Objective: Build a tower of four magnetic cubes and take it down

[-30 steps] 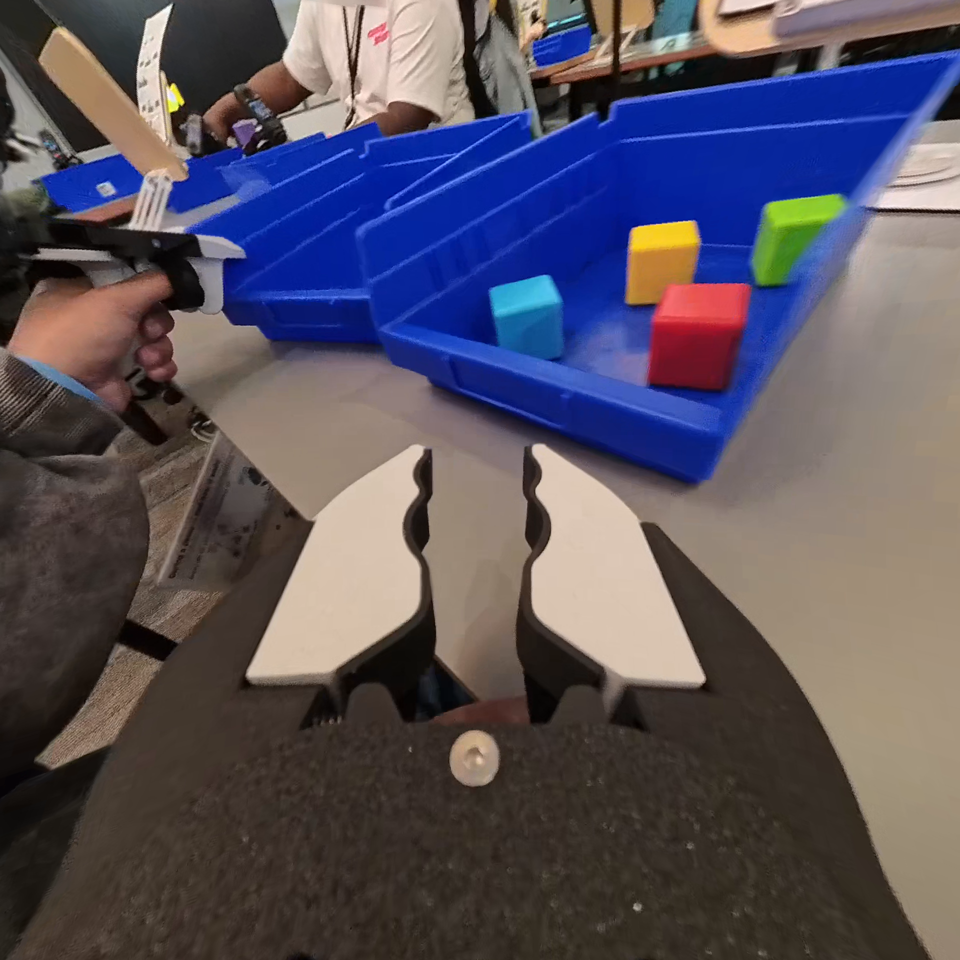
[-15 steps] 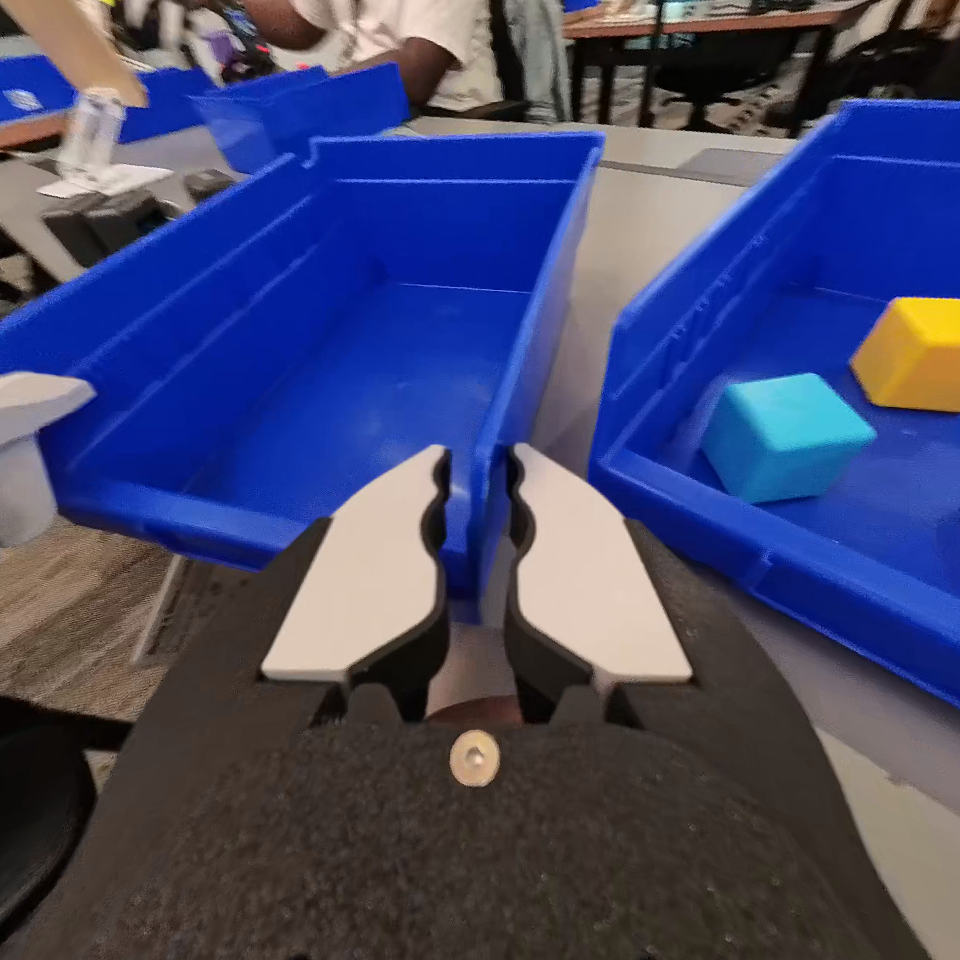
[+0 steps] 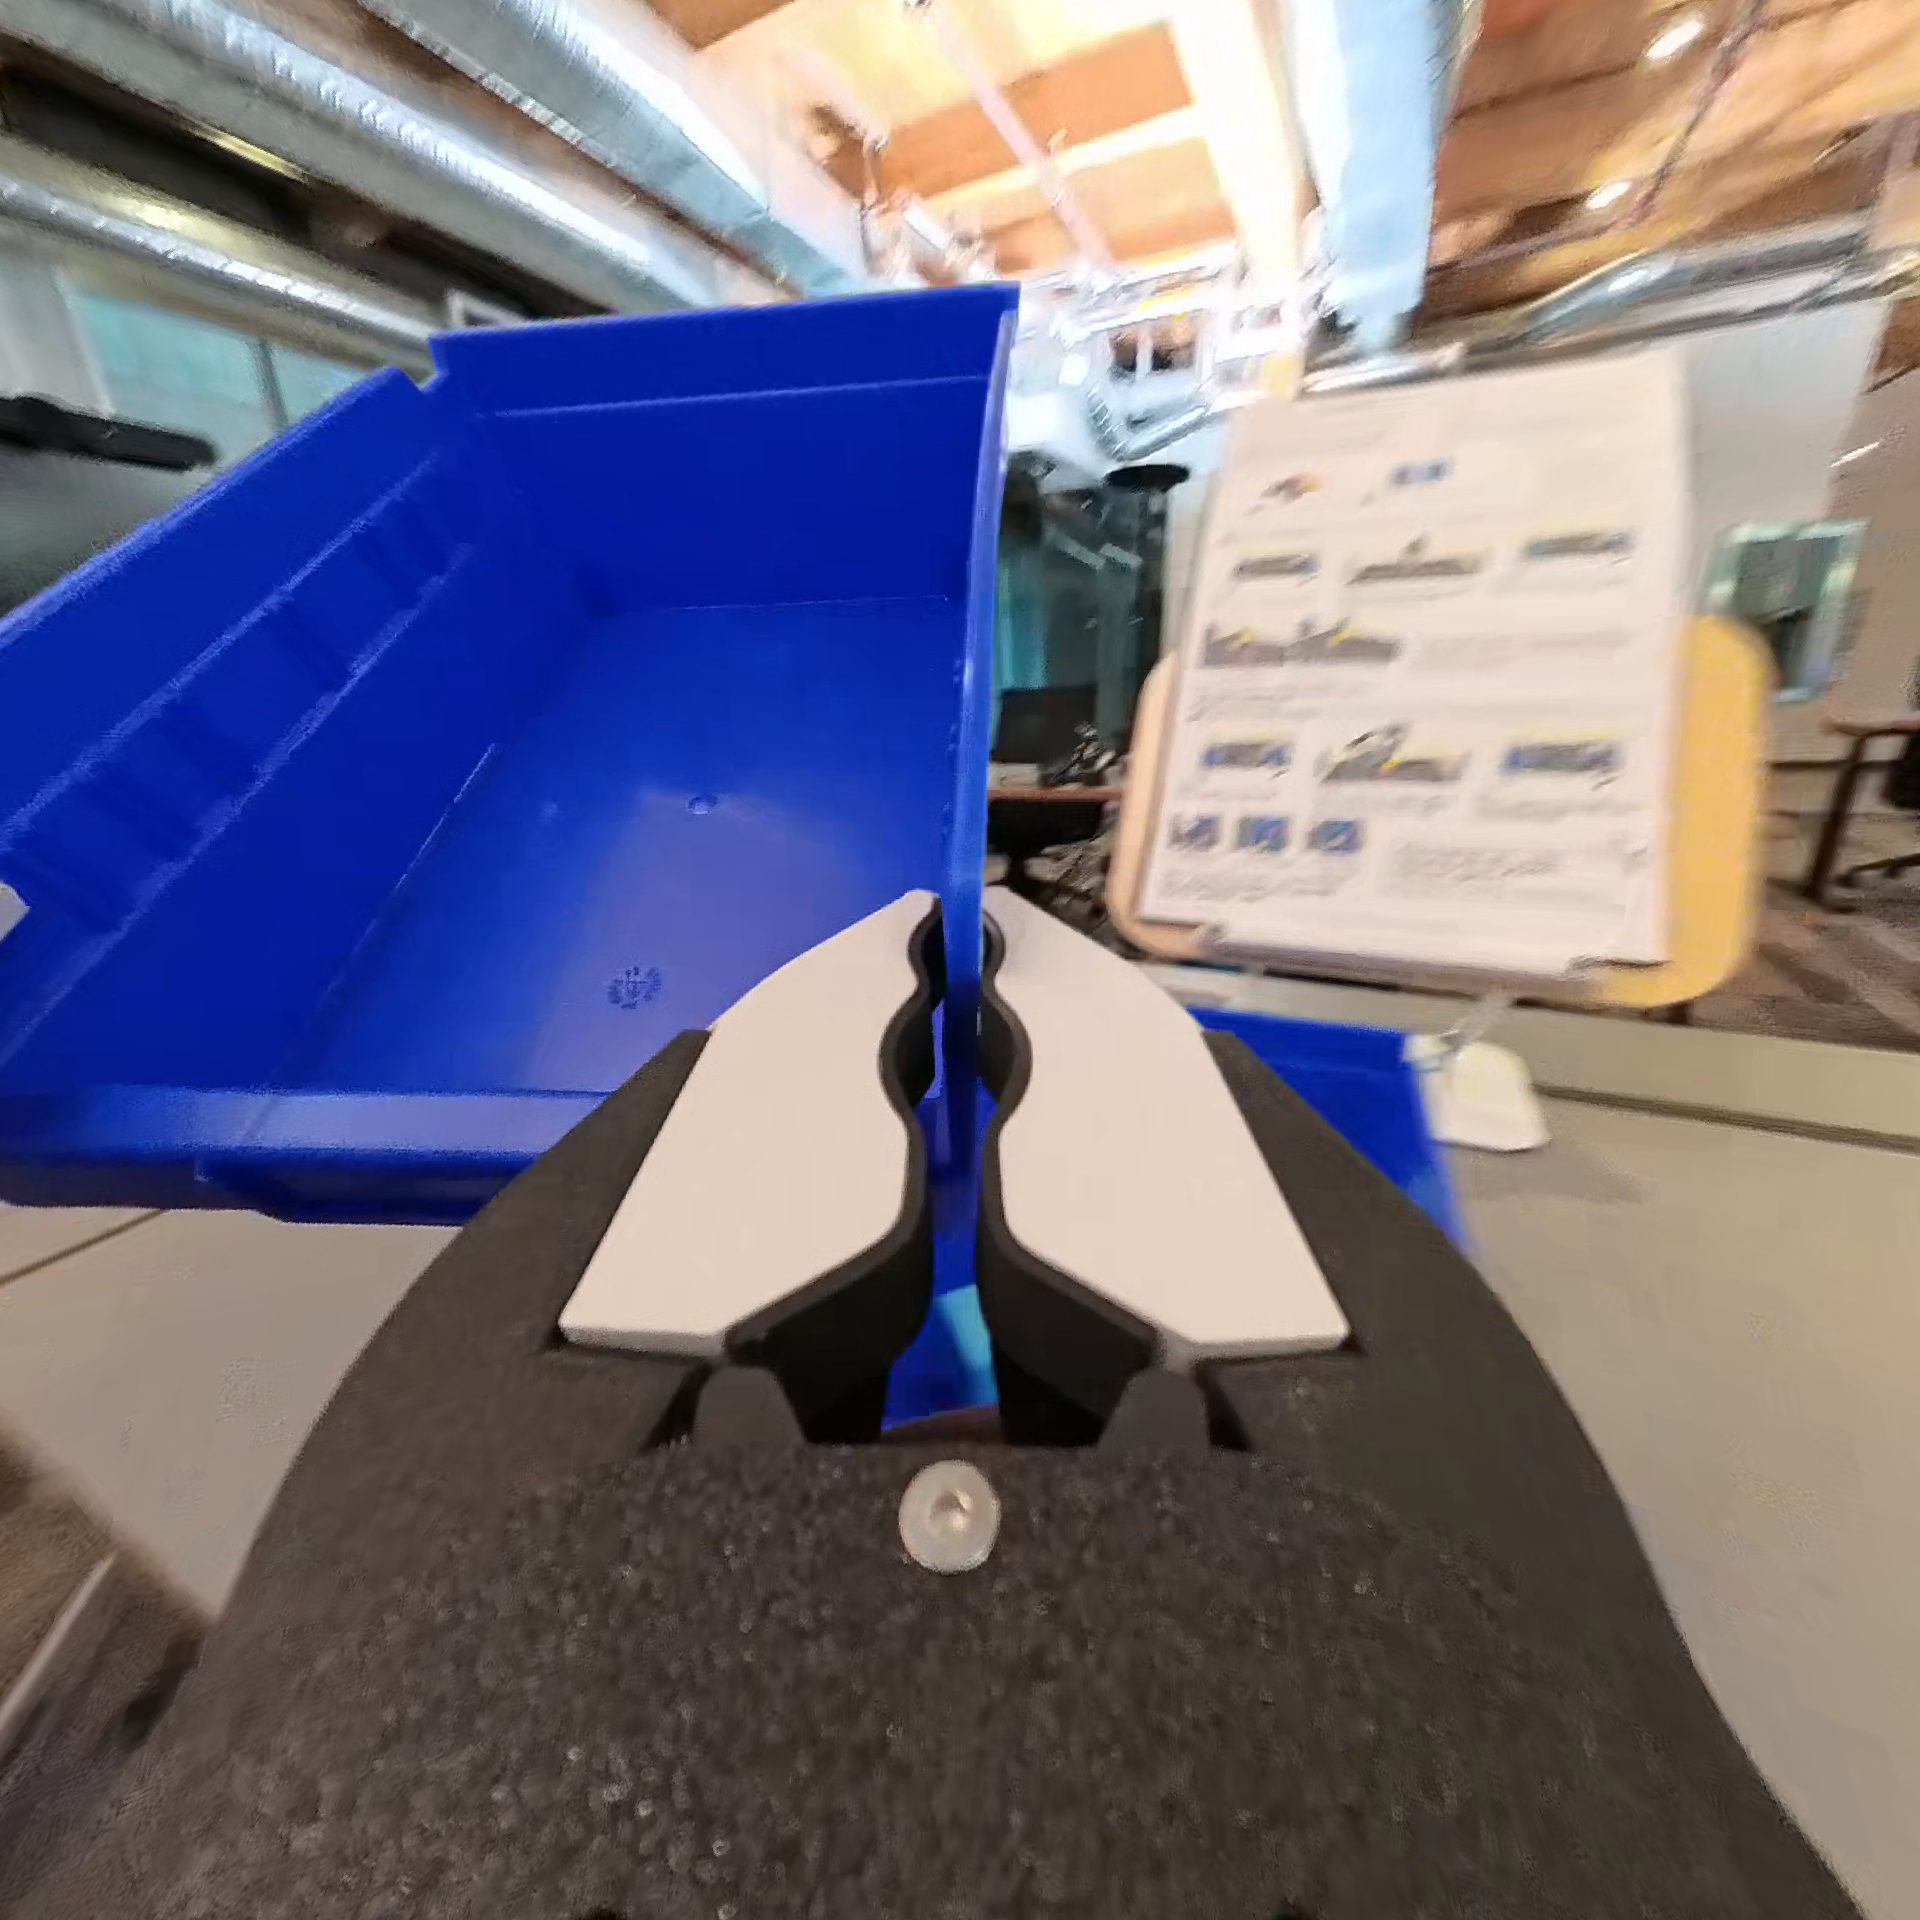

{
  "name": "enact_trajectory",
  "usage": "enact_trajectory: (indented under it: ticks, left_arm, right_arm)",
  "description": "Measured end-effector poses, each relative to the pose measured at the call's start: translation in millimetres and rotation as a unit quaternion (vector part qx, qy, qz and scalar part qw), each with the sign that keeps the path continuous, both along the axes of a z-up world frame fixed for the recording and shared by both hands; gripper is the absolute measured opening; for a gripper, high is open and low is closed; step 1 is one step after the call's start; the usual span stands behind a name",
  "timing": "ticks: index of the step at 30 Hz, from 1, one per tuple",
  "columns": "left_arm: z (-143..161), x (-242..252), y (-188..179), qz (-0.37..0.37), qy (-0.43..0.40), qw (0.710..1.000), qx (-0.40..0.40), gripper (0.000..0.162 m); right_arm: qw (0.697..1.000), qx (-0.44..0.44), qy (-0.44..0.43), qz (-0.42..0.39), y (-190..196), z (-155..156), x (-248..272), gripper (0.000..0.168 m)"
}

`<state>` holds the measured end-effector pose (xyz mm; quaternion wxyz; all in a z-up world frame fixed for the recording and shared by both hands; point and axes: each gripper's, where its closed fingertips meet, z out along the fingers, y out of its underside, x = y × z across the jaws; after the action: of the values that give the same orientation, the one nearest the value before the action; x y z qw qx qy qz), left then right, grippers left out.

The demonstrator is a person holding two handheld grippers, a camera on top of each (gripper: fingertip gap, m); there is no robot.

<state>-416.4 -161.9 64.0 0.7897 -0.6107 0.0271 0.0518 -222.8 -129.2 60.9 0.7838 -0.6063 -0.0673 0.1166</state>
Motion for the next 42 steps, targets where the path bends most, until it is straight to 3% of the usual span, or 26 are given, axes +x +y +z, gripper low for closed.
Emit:
enact_trajectory:
  ticks: [5, 11, 15, 19, 22, 27, 36, 39, 40, 42]
  left_arm:
    - [37, 131, 39, -0.129, 0.003, 0.992, 0.005, 0.004]
    - [24, 306, 72, -0.236, -0.012, 0.971, -0.034, 0.005]
    - [-26, 409, 91, -0.277, -0.009, 0.955, -0.103, 0.005]
    - [-86, 476, 108, -0.283, 0.016, 0.942, -0.180, 0.004]
    - [-122, 503, 110, -0.289, 0.034, 0.932, -0.215, 0.004]
    - [-160, 523, 102, -0.299, 0.049, 0.916, -0.262, 0.006]
    - [-184, 531, 90, -0.306, 0.101, 0.910, -0.262, 0.013]
    - [-186, 529, 81, -0.344, 0.101, 0.891, -0.277, 0.030]
    - [-188, 526, 77, -0.351, 0.105, 0.884, -0.289, 0.038]
    - [-184, 517, 69, -0.369, 0.108, 0.872, -0.302, 0.050]
  right_arm:
    - [0.995, 0.002, 0.013, -0.095, 0, 34, 134, 0.002]
    - [0.978, -0.041, 0.054, -0.197, -2, 44, 303, 0.004]
    - [0.960, -0.095, 0.050, -0.258, -4, 7, 399, 0.004]
    - [0.942, -0.194, 0.032, -0.271, 10, -74, 465, 0.003]
    - [0.934, -0.232, 0.078, -0.258, 15, -121, 491, 0.003]
    - [0.921, -0.290, 0.093, -0.243, 16, -159, 513, 0.003]
    - [0.918, -0.321, 0.128, -0.196, 23, -186, 522, 0.005]
    - [0.919, -0.310, 0.155, -0.189, 24, -185, 522, 0.006]
    - [0.919, -0.309, 0.153, -0.191, 24, -185, 522, 0.008]
    - [0.920, -0.306, 0.146, -0.196, 24, -183, 523, 0.036]
